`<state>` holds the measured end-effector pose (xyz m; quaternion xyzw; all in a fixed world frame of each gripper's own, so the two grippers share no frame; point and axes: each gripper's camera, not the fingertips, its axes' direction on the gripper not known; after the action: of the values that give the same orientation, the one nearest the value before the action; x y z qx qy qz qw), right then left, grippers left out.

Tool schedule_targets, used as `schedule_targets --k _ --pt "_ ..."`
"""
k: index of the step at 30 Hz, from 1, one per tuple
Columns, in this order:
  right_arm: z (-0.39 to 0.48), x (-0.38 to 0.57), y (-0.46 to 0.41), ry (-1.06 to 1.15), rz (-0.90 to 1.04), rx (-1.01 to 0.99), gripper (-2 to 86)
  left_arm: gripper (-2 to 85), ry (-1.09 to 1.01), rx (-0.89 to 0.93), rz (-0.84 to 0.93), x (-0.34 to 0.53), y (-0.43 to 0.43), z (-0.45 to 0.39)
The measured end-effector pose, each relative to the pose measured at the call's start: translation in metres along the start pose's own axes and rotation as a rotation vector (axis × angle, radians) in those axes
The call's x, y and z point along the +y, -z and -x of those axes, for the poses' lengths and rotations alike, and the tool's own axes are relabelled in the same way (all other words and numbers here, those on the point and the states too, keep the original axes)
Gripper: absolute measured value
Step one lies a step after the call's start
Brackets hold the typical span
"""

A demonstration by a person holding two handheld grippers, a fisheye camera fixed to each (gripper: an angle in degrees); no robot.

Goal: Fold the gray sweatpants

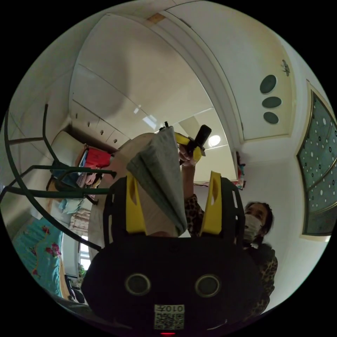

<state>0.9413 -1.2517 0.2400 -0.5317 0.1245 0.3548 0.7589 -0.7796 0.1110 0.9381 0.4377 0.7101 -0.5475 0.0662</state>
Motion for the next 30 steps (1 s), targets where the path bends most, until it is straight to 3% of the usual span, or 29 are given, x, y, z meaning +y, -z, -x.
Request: schedule_targets --k 4,8,12,16,24,30 --pt "-0.026 -0.032 -0.016 0.026 0.205 -0.093 19.6 24.6 -0.032 -0.002 0.023 -0.007 0.001 -0.005" --pt "-0.021 -0.028 -0.006 0.219 0.089 -0.134 9.1 16.8 -0.078 -0.017 0.040 -0.004 0.008 -0.010" --pt "0.004 0.014 0.015 0.412 -0.180 -0.019 6.5 16.2 -0.127 -0.081 0.039 0.013 0.023 -0.010" --pt "0.034 0.045 0.008 0.492 -0.272 0.159 6.1 19.1 -0.174 -0.086 0.062 0.045 0.030 -0.003" --pt "0.099 0.098 -0.020 0.658 -0.266 0.409 5.9 22.8 -0.416 -0.067 0.252 0.079 0.004 -0.019" --pt "0.118 0.132 -0.051 0.684 -0.221 0.471 6.0 14.0 -0.561 0.041 0.417 0.109 -0.017 -0.016"
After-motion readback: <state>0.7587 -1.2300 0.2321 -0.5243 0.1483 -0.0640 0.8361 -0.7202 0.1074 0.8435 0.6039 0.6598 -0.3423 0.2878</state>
